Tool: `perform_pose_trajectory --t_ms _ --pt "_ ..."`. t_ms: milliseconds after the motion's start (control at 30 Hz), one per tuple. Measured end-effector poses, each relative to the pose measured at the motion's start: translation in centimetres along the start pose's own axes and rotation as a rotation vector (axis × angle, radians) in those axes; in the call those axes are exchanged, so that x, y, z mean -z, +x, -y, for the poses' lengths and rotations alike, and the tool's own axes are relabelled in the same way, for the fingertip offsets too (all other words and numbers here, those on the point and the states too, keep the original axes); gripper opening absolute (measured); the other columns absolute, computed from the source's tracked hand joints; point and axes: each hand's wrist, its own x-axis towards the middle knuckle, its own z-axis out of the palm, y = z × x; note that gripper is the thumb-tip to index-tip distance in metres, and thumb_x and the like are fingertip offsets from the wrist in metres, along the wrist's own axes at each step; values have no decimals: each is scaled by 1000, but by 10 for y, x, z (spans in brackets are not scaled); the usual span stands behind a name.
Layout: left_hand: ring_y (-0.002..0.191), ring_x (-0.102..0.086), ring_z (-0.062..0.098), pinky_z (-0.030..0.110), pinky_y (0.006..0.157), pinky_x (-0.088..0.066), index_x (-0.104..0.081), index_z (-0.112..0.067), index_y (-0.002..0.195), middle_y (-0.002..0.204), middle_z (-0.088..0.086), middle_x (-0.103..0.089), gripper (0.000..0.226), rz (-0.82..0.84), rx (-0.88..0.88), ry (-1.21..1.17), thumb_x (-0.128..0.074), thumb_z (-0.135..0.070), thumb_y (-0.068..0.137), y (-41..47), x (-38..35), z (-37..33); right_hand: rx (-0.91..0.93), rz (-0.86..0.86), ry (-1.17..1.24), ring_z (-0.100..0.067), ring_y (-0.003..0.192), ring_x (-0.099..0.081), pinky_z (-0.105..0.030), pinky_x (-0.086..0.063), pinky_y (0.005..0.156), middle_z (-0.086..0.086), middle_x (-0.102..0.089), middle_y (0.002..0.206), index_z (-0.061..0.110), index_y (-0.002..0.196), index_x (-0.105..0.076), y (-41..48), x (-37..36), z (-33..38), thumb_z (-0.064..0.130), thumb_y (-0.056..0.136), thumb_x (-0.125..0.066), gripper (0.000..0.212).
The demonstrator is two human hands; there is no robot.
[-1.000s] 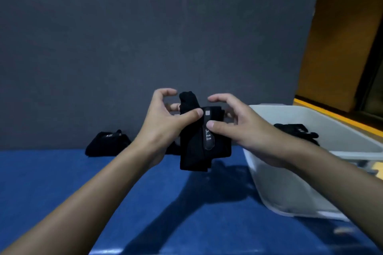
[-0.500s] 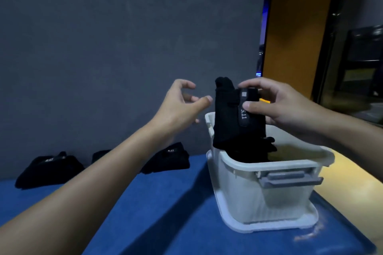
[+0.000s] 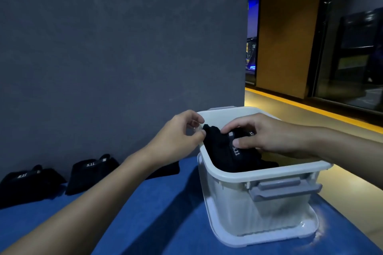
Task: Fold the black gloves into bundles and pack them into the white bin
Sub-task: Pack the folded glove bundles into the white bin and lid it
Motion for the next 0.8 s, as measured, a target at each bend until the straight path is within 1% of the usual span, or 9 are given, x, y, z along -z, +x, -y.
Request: perform_pose_trajectory --t_ms 67,133,200,267,333,467,633,733,800 --pt "110 -59 1 36 100 -49 -63 -27 110 109 -12 -65 18 -2 -22 6 -64 -29 92 0 -1 2 -14 43 -37 -18 77 -59 -31 -46 61 13 -67 93 39 106 -69 3 -2 -5 18 88 -69 28" --pt "110 -59 0 36 101 -49 -63 -28 109 109 -13 -65 17 -11 -34 8 -65 -30 92 0 -2 4 -16 89 -69 -24 89 -65 -38 -52 74 8 -69 105 39 111 -67 4 -3 -7 20 88 -70 30" --pt "110 -58 1 34 101 -48 -63 -28 109 109 -13 -64 17 -17 -31 12 -64 -30 92 1 -3 4 -20 138 -83 -13 95 -67 -31 -55 82 8 -69 110 36 118 -64 3 -2 -7 21 88 -70 34" --pt "110 -57 2 32 101 -47 -63 -28 110 110 -12 -63 18 -21 -30 12 -63 -29 93 1 -4 4 -32 196 -109 3 84 -65 -17 -48 75 17 -69 103 36 122 -61 1 -4 -5 22 87 -71 39" --pt "111 -56 3 30 102 -46 -63 -27 111 111 -10 -62 19 -27 -34 10 -61 -27 92 1 -5 4 -34 218 -200 9 81 -61 -13 -45 76 21 -66 102 36 125 -59 1 -6 -5 24 85 -73 44" --pt "112 -57 5 30 103 -45 -63 -26 112 113 -8 -62 20 -46 -30 -4 -62 -25 92 1 -7 4 7 190 -371 2 108 -56 -24 -44 99 22 -59 116 41 123 -58 3 -8 -7 31 80 -77 48" --pt "112 -56 4 29 102 -45 -63 -27 112 115 -8 -62 19 -45 -26 -4 -61 -26 93 0 -8 4 26 97 -336 -1 114 -52 -21 -38 102 22 -57 118 42 118 -59 3 -9 -6 27 85 -72 38" --pt "113 -56 4 30 103 -45 -62 -27 113 115 -9 -62 20 -44 -21 -17 -62 -27 93 0 -8 4 20 39 -368 -6 115 -52 -25 -39 104 16 -59 118 35 120 -62 5 -9 -10 18 88 -69 37" --pt "113 -57 4 31 104 -45 -62 -27 113 115 -10 -63 20 -46 -15 -20 -62 -27 93 0 -8 5 -1 58 -404 -7 118 -51 -28 -38 107 15 -58 125 32 124 -61 6 -8 -12 17 89 -68 38"
